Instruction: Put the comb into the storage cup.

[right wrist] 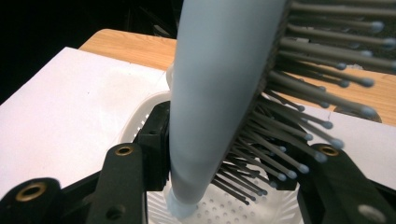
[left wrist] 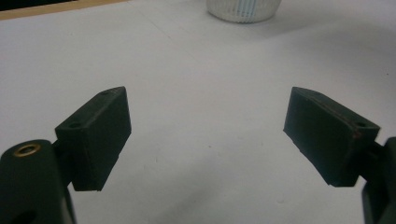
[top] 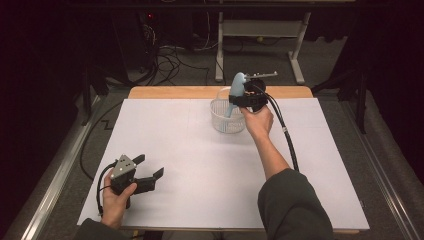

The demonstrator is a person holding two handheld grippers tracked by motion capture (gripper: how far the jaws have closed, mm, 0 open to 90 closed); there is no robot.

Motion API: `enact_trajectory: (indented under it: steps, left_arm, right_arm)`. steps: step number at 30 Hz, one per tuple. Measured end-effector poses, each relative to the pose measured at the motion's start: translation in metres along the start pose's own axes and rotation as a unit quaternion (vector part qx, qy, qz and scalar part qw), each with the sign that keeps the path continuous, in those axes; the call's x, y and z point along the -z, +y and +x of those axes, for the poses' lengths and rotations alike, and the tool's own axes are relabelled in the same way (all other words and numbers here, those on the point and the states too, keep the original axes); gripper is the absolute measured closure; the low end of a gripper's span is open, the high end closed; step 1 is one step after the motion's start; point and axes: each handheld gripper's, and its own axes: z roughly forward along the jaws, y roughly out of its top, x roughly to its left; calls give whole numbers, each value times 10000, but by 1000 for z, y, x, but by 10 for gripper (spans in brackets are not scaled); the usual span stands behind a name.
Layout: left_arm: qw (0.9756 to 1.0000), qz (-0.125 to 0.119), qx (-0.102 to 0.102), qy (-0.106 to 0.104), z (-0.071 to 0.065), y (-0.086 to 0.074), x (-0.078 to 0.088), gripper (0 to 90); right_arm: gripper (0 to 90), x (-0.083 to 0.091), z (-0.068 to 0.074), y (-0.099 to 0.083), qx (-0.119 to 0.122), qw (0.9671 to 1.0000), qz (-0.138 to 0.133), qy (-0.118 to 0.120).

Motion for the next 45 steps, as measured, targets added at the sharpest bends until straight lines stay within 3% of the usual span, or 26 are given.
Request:
enact_trajectory:
  steps: [11, 27, 45]
  left_arm:
    - [10000, -16, 17, 23, 1, 0, 0, 159]
    - [9999, -85, 83, 112, 1, -2, 5, 159]
    - [9992, -95, 210, 337, 1, -11, 19, 159]
  right_arm:
    - [478, 4, -6, -1, 1, 9999, 140, -48]
    - [392, 10, -14, -2, 95, 9989, 353, -306]
    - [345, 11, -30, -6, -38, 9988, 441, -228]
